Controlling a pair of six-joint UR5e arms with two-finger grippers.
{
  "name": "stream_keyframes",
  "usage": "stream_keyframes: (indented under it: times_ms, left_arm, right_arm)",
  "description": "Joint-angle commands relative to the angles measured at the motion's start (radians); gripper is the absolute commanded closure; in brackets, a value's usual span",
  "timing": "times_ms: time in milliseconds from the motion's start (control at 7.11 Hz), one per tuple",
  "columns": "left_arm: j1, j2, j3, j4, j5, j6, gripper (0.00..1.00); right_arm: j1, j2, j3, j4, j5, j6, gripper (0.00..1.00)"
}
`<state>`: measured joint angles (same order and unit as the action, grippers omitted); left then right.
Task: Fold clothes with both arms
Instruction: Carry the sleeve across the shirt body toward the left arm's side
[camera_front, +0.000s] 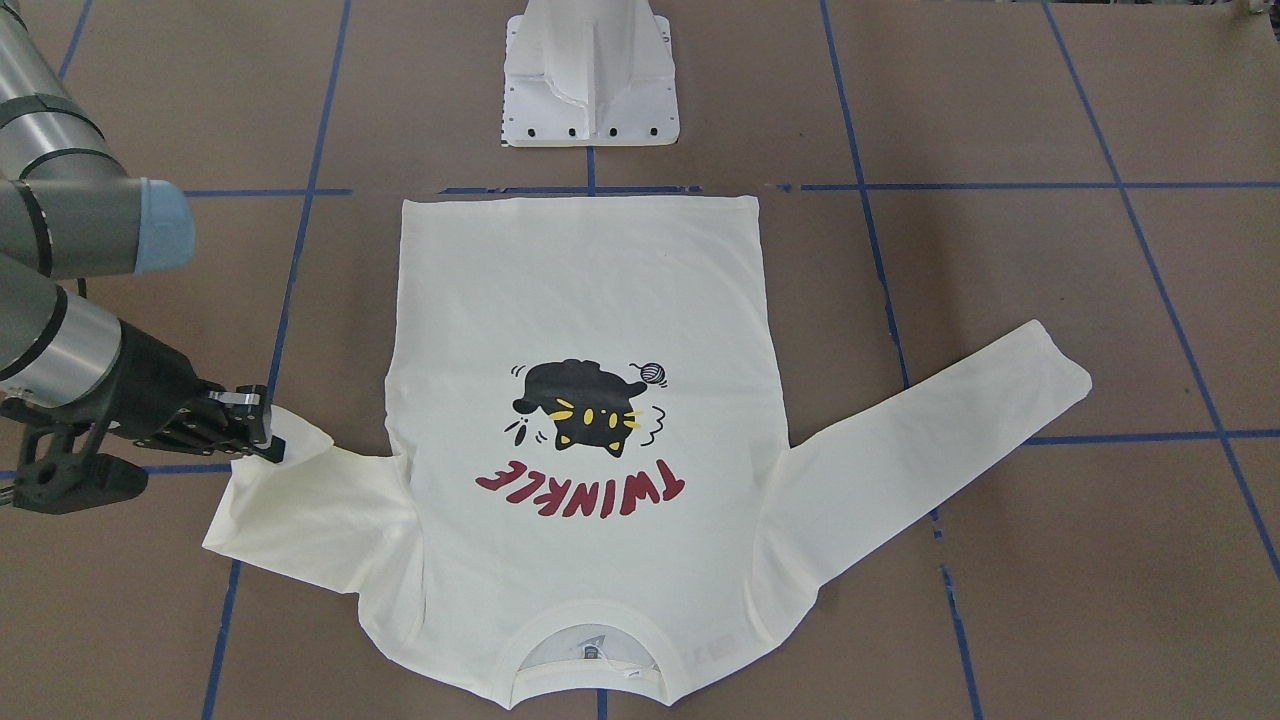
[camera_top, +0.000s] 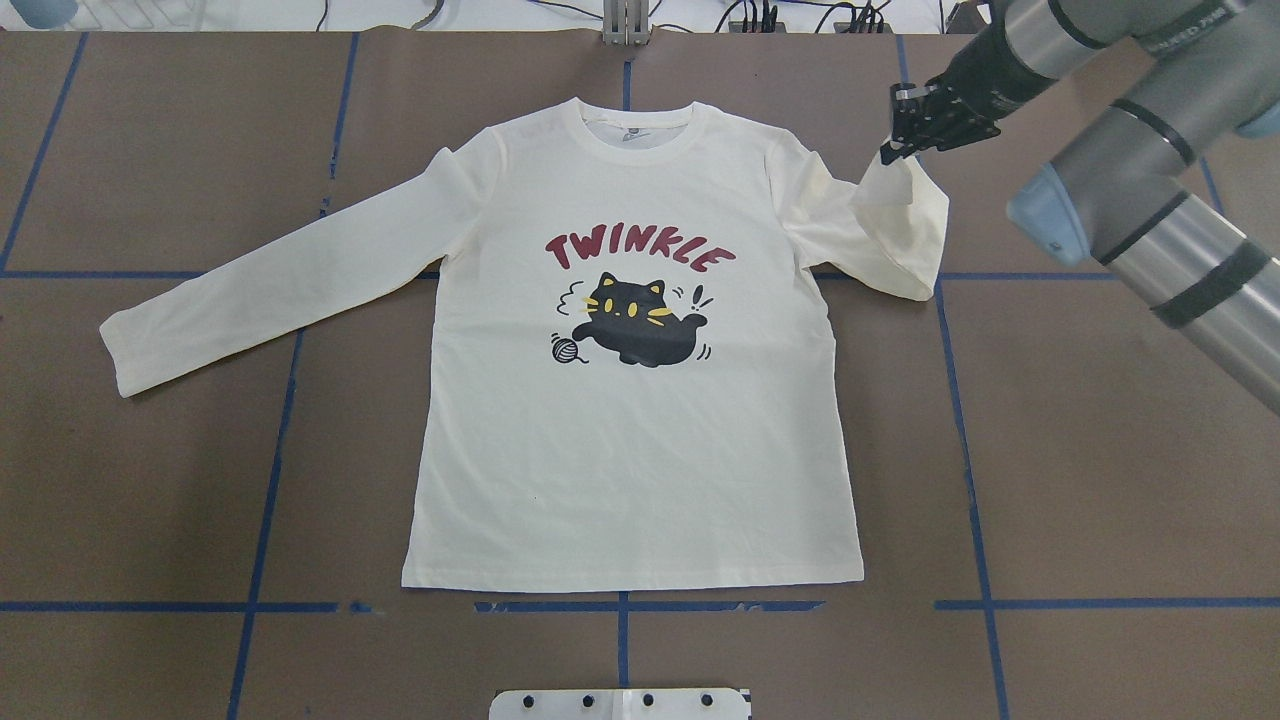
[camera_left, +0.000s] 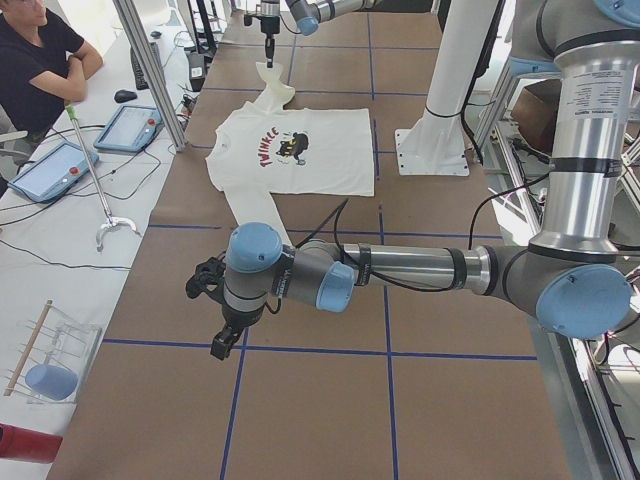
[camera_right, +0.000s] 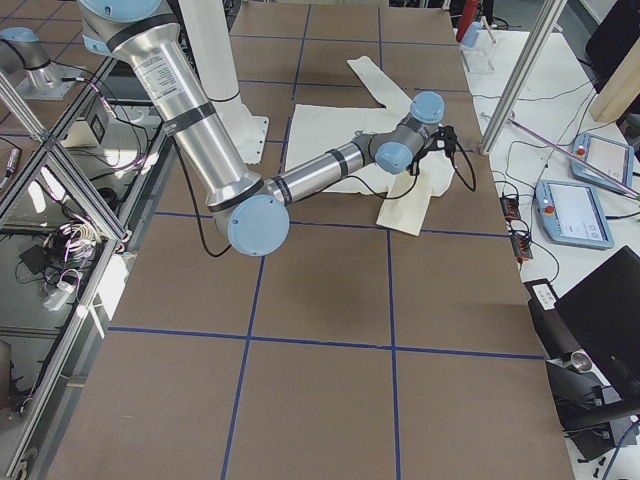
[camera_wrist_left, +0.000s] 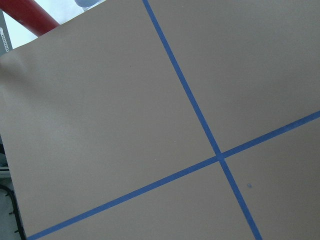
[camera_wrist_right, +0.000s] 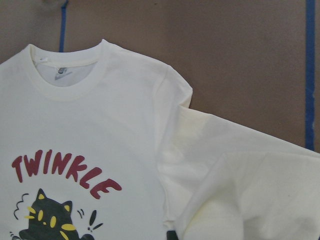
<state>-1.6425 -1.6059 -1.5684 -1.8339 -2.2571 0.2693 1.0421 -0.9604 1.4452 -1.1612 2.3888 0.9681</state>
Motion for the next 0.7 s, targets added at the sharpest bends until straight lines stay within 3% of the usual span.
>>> stream_keyframes:
  times_ms: [0, 281, 563]
  left_arm:
    - [0.001, 0.0, 0.002, 0.001, 0.001, -0.004, 0.0]
    - [0.001, 0.0, 0.002, 0.001, 0.002, -0.004, 0.0]
    - [0.001, 0.0, 0.002, -0.004, 0.002, -0.015, 0.0]
  right_arm:
    - [-0.113, 0.311, -0.131, -0.142, -0.11, 0.116, 1.0]
    - [-0.314, 0.524, -0.352, -0.134, -0.357, 0.143, 1.0]
    - [-0.427, 0.526, -0.39, -0.02, -0.491, 0.147, 1.0]
